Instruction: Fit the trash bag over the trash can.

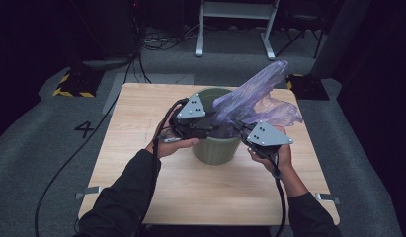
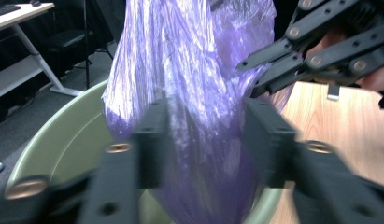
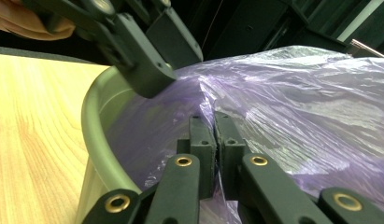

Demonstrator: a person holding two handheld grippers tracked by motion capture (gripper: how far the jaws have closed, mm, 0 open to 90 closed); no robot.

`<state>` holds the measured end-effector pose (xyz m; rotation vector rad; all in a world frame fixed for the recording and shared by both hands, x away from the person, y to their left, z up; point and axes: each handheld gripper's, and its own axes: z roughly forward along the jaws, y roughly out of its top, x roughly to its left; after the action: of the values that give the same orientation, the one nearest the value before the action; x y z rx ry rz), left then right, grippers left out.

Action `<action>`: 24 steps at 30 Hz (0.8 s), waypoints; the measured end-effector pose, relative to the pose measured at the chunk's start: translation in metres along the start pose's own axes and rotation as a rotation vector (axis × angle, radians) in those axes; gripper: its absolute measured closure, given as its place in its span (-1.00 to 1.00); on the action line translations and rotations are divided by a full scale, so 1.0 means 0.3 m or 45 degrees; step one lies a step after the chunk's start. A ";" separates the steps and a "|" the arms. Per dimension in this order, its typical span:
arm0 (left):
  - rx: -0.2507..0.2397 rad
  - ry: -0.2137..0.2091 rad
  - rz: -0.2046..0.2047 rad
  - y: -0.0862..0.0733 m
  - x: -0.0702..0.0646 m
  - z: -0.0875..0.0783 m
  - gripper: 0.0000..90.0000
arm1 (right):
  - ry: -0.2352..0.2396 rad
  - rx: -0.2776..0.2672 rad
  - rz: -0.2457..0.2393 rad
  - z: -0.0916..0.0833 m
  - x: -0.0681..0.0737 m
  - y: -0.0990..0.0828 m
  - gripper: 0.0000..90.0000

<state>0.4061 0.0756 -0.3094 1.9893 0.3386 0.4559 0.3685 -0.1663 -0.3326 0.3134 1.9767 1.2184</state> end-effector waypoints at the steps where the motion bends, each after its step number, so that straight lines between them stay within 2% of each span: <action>1: 0.001 -0.002 0.013 0.000 0.000 -0.001 0.44 | -0.001 0.001 -0.001 -0.001 0.000 0.000 0.95; 5: 0.007 0.004 0.049 0.001 -0.006 0.000 0.85 | 0.008 -0.012 0.001 -0.005 0.003 0.004 0.93; 7: 0.014 0.018 0.079 0.002 -0.014 0.002 0.97 | 0.008 -0.011 -0.007 -0.005 0.006 0.007 0.81; 10: 0.015 0.055 0.099 0.003 -0.019 -0.004 0.99 | 0.005 -0.030 0.023 -0.015 0.003 0.011 0.52; 12: -0.001 0.048 0.095 0.001 -0.016 -0.013 0.99 | -0.011 -0.046 0.073 -0.027 -0.006 0.010 0.14; 13: -0.007 0.053 0.094 -0.002 -0.016 -0.018 0.99 | -0.011 -0.045 0.096 -0.033 -0.010 0.009 0.02; 16: -0.022 0.057 0.085 -0.014 -0.012 -0.029 0.99 | -0.012 -0.067 0.158 -0.071 -0.028 -0.003 -0.24; 19: -0.020 0.078 0.074 -0.031 -0.005 -0.039 0.99 | -0.043 -0.037 0.163 -0.111 -0.038 -0.021 -0.35; 22: -0.017 0.093 0.076 -0.045 0.001 -0.050 0.99 | -0.086 -0.004 0.123 -0.151 -0.039 -0.044 -0.41; 24: -0.023 0.093 0.066 -0.054 0.006 -0.055 0.99 | -0.094 0.013 0.114 -0.175 -0.038 -0.060 -0.42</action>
<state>0.3994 0.0966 -0.3171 1.9712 0.3279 0.5637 0.3415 -0.2161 -0.3296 0.4501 1.9235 1.2358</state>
